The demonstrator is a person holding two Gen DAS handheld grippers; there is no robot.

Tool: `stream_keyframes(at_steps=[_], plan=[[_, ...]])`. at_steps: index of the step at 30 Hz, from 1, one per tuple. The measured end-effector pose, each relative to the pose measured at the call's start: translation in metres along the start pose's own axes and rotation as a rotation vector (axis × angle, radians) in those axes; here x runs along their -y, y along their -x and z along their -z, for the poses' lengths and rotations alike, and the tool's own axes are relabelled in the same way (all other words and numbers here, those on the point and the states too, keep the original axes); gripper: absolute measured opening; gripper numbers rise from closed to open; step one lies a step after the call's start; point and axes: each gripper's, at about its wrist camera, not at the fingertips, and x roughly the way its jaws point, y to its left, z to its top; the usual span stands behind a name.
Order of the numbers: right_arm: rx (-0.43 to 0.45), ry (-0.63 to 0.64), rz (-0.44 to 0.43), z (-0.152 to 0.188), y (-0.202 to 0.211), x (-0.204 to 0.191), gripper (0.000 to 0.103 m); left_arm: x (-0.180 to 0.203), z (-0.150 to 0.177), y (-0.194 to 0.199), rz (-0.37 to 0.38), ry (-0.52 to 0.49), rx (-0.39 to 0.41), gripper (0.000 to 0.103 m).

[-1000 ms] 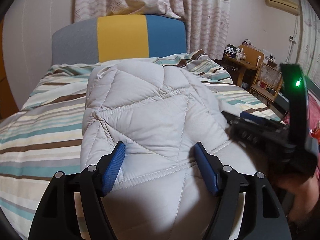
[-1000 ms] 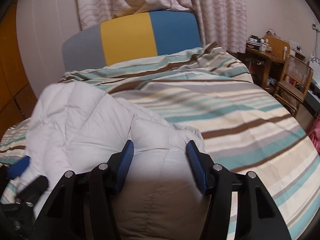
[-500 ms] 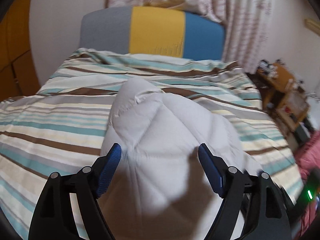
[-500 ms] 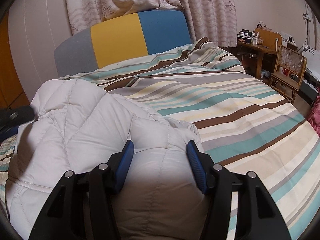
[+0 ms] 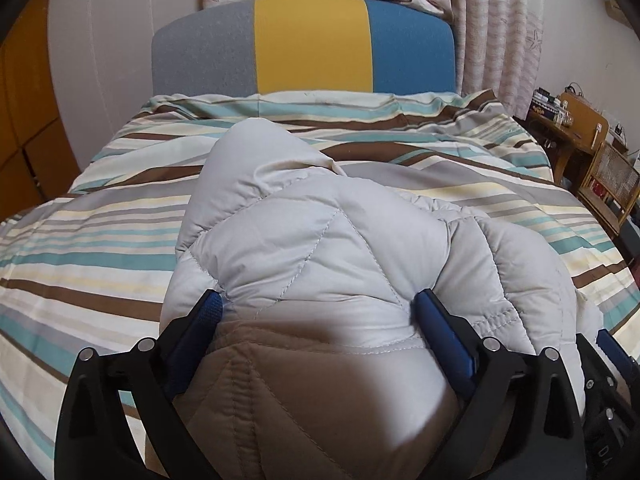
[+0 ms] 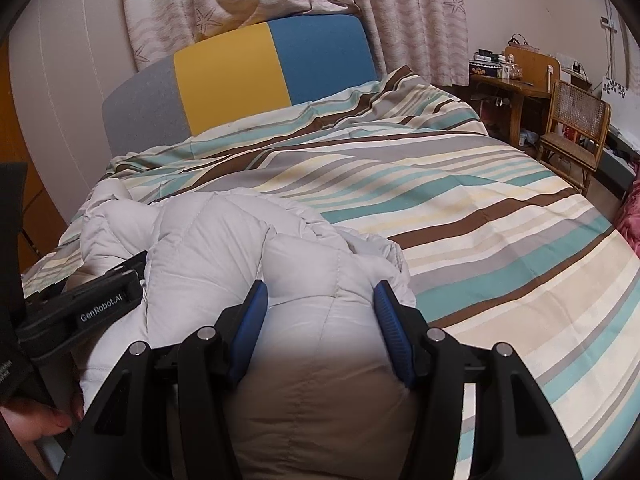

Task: Fold large clothes

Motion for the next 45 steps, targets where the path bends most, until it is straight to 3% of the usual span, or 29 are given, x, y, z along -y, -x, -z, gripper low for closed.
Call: stream_keyframes(at_steps=[5, 9, 12, 17, 24, 29, 39, 42, 45], plan=[[-0.097, 0.079, 0.023, -0.021, 0.010, -0.012, 0.057, 0.000, 0.003, 0.006, 0.001, 0.005, 0.025, 0.096], [-0.003, 0.127, -0.031, -0.048, 0.039, -0.030, 0.055, 0.002, 0.002, 0.009, -0.001, 0.001, 0.034, 0.096], [-0.025, 0.166, -0.039, -0.059, 0.023, -0.042, 0.054, 0.002, 0.002, 0.011, -0.001, 0.003, 0.036, 0.096], [-0.097, 0.072, -0.055, -0.040, -0.027, -0.018, 0.054, -0.003, 0.003, 0.011, 0.034, 0.032, 0.028, 0.098], [-0.064, 0.020, -0.015, -0.021, -0.030, -0.010, 0.054, 0.000, 0.006, 0.000, 0.068, 0.006, 0.011, 0.100], [-0.090, 0.026, 0.009, -0.023, -0.047, -0.012, 0.056, 0.002, 0.004, -0.005, 0.051, 0.003, 0.000, 0.100], [-0.059, 0.053, 0.024, -0.021, -0.043, -0.014, 0.059, -0.009, 0.022, 0.025, 0.058, -0.001, -0.001, 0.100], [-0.051, 0.060, 0.031, -0.019, -0.034, -0.015, 0.060, -0.009, 0.035, 0.045, 0.055, -0.049, 0.036, 0.100], [0.015, 0.055, 0.028, -0.008, -0.018, -0.014, 0.060, -0.009, 0.048, 0.048, 0.073, -0.070, 0.090, 0.100]])
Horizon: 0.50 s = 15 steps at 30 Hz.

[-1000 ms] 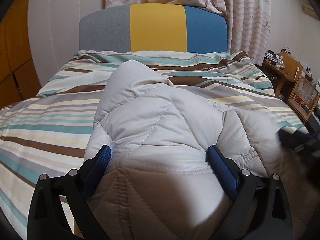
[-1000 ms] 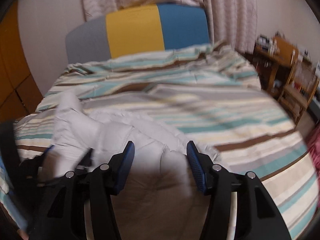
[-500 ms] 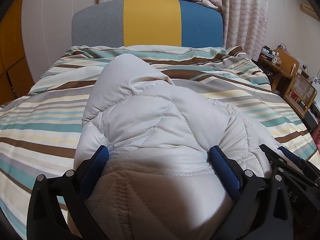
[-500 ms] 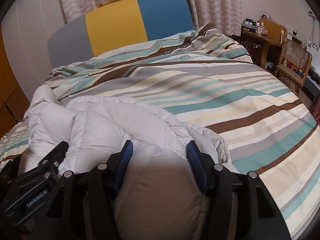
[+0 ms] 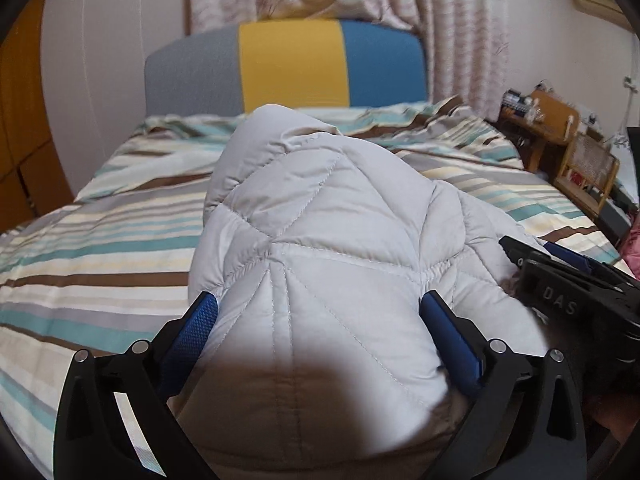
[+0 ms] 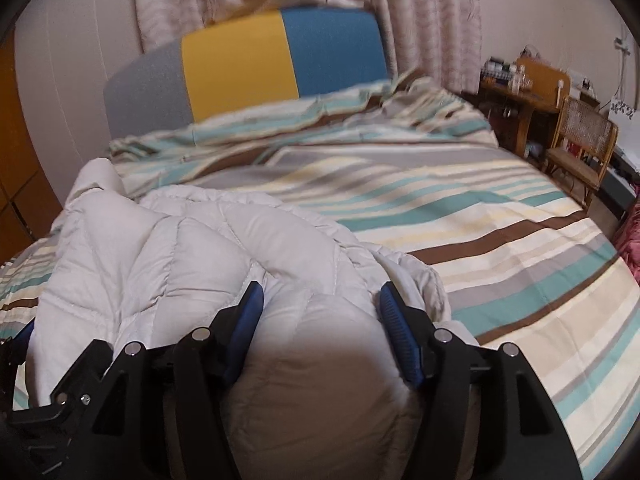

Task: Fold large clothes
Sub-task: 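Grip the quilted bundle edge with both tools and lift it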

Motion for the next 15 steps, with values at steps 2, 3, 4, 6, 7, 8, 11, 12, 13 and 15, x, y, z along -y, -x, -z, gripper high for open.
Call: stream_keyframes(at_steps=[2, 3, 4, 6, 7, 8, 11, 12, 13, 15], plan=[[-0.004, -0.033, -0.011, -0.001, -0.004, 0.005, 0.061, 0.002, -0.003, -0.008, -0.002, -0.001, -0.016, 0.100], [-0.017, -0.042, -0.012, -0.003, -0.008, 0.007, 0.061, 0.004, -0.005, -0.011, -0.008, -0.010, -0.027, 0.100], [-0.021, -0.046, -0.012, -0.004, -0.009, 0.008, 0.061, 0.004, -0.006, -0.011, -0.010, -0.013, -0.030, 0.100], [-0.014, -0.043, -0.019, -0.004, -0.005, 0.008, 0.064, 0.002, -0.006, -0.007, -0.006, -0.006, -0.025, 0.100], [-0.007, -0.039, -0.026, -0.004, -0.002, 0.007, 0.069, 0.000, -0.006, -0.004, 0.002, 0.002, -0.022, 0.100], [0.001, -0.035, -0.022, -0.003, 0.002, 0.007, 0.073, -0.002, -0.006, -0.001, 0.009, 0.009, -0.020, 0.100], [0.026, -0.030, -0.005, -0.001, 0.013, 0.006, 0.083, -0.008, -0.002, 0.011, 0.025, 0.030, -0.010, 0.100], [0.028, -0.028, -0.003, 0.001, 0.016, 0.006, 0.083, -0.008, -0.001, 0.015, 0.026, 0.025, -0.007, 0.100], [0.030, -0.024, 0.000, 0.001, 0.018, 0.005, 0.084, -0.008, 0.000, 0.018, 0.028, 0.019, -0.004, 0.100], [0.039, -0.010, 0.007, 0.005, 0.025, 0.005, 0.085, -0.007, 0.002, 0.024, 0.032, 0.008, 0.002, 0.100]])
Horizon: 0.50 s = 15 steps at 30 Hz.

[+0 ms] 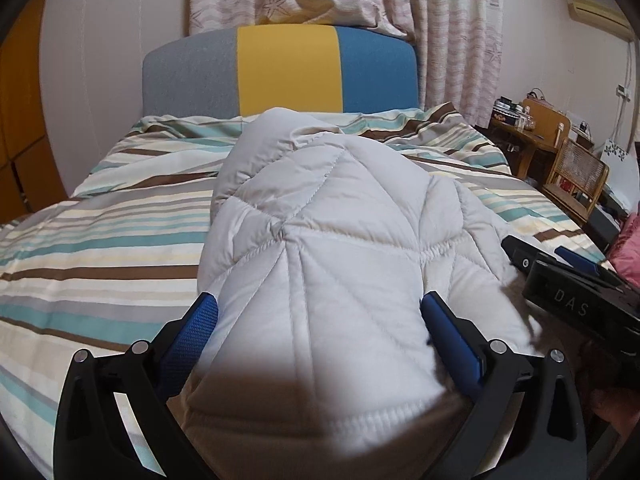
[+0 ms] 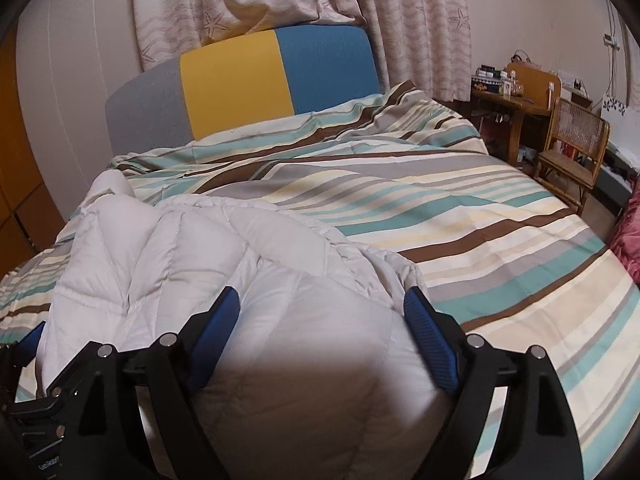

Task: Fold large clothes
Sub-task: 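Grip the quilted bundle edge with both tools and lift it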

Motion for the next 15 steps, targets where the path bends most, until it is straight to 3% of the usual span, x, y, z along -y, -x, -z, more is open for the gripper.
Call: stream_keyframes(at_steps=[9, 15], plan=[[0.018, 0.048, 0.007, 0.011, 0.022, -0.005, 0.089, -0.015, 0.016, 0.027, 0.082, 0.034, -0.017, 0.100], [-0.010, 0.010, -0.059, 0.016, 0.040, 0.009, 0.093, -0.037, 0.023, 0.041, 0.116, 0.097, -0.056, 0.100]])
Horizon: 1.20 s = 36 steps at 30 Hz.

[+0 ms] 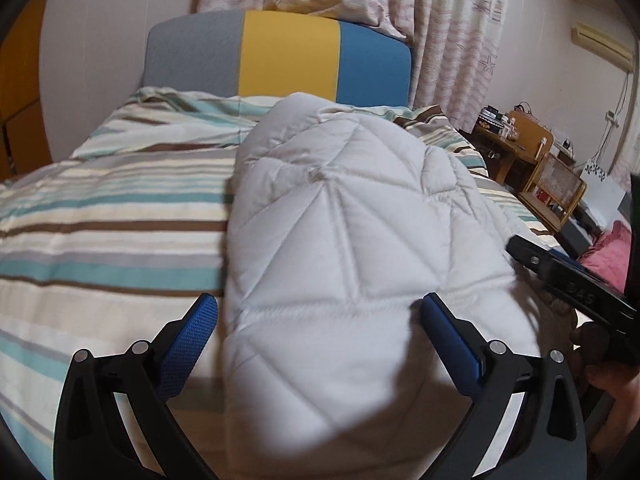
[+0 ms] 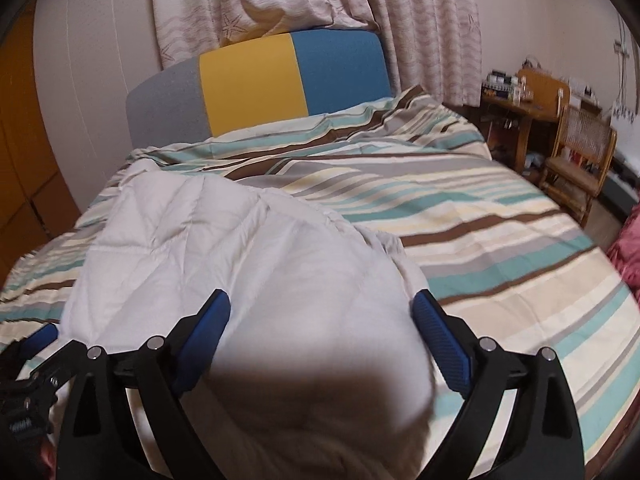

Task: Fold large clothes

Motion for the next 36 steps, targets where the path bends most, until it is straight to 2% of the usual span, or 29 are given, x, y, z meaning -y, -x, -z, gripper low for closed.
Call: stream_keyframes(at_steps=[5, 8, 15, 18, 20, 21, 24, 29, 32, 36], plan=[[-0.087, -0.135, -0.091, 0.009, 0.000, 0.028, 0.094, -0.014, 0.005, 0.001, 0.038, 0.002, -0.046, 0.100], [-0.153, -0.235, -0.165, 0.016, -0.008, 0.043, 0.094, -0.021, 0.008, -0.005, 0.107, 0.022, -0.097, 0.100], [-0.262, -0.303, -0.270, 0.020, -0.026, 0.053, 0.094, -0.021, 0.012, -0.017, 0.188, 0.036, -0.158, 0.100], [-0.327, -0.392, -0.353, 0.025, -0.038, 0.065, 0.094, -0.022, 0.013, -0.022, 0.210, 0.049, -0.180, 0.100], [-0.349, -0.435, -0.402, 0.027, -0.043, 0.070, 0.091, -0.020, 0.012, -0.026, 0.218, 0.055, -0.192, 0.100], [-0.352, -0.443, -0.421, 0.027, -0.045, 0.070, 0.085, -0.018, 0.012, -0.028, 0.224, 0.059, -0.201, 0.100], [-0.354, -0.441, -0.456, 0.026, -0.044, 0.066, 0.076, -0.009, 0.010, -0.025, 0.209, 0.036, -0.193, 0.089], [-0.310, -0.446, -0.506, 0.030, -0.034, 0.066, 0.070, 0.007, 0.000, -0.004, 0.163, -0.047, -0.118, 0.057], [-0.281, -0.485, -0.548, 0.036, -0.029, 0.068, 0.068, 0.015, -0.008, 0.010, 0.157, -0.091, -0.061, 0.047], [-0.259, -0.549, -0.600, 0.044, -0.025, 0.069, 0.068, 0.021, -0.019, 0.029, 0.166, -0.127, 0.010, 0.043]])
